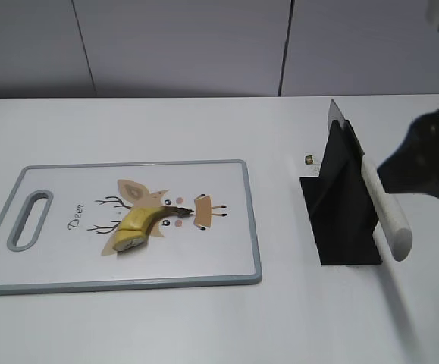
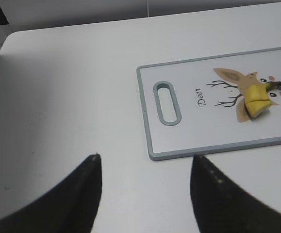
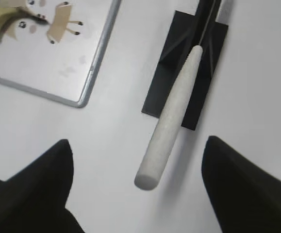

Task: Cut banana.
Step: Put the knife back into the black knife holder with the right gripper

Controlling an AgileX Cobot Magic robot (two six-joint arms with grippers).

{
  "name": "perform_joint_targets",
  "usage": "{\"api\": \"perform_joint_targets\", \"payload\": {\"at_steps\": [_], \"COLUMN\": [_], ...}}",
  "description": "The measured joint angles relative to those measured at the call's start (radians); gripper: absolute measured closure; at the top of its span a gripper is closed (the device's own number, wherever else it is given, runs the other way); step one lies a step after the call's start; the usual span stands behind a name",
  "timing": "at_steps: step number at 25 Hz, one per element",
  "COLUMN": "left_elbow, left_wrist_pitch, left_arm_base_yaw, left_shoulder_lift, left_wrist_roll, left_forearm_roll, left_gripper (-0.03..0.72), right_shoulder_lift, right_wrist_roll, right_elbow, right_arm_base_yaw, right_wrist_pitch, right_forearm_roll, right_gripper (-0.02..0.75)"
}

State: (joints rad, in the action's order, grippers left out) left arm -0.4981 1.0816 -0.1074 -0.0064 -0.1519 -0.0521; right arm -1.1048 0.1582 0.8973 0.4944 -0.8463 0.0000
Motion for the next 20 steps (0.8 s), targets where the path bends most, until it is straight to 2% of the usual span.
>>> {"api": "perform_joint_targets", "payload": {"at_steps": [7, 13, 20], "left_elbow": [0.000, 0.000, 0.000], "left_wrist_pitch": [0.000, 0.000, 0.000], "left_arm_base_yaw": [0.000, 0.000, 0.000], "left_shoulder_lift": [0.000, 0.000, 0.000], "left_wrist_roll": [0.000, 0.000, 0.000], "left_forearm_roll": [0.000, 0.000, 0.000], "left_gripper": [0.125, 0.125, 0.125], "right_shoulder_lift": [0.309, 0.605, 0.874], "right_wrist_roll": [-0.073, -0.126, -0.191], "right_elbow": [-0.217, -0.315, -0.393], "right_arm_base_yaw": [0.000, 0.000, 0.000], "right_wrist_pitch": [-0.021, -0.124, -0.190], "right_forearm_roll": [0.015, 0.017, 0.077], "right_gripper": [0.125, 0.139, 0.143]}}
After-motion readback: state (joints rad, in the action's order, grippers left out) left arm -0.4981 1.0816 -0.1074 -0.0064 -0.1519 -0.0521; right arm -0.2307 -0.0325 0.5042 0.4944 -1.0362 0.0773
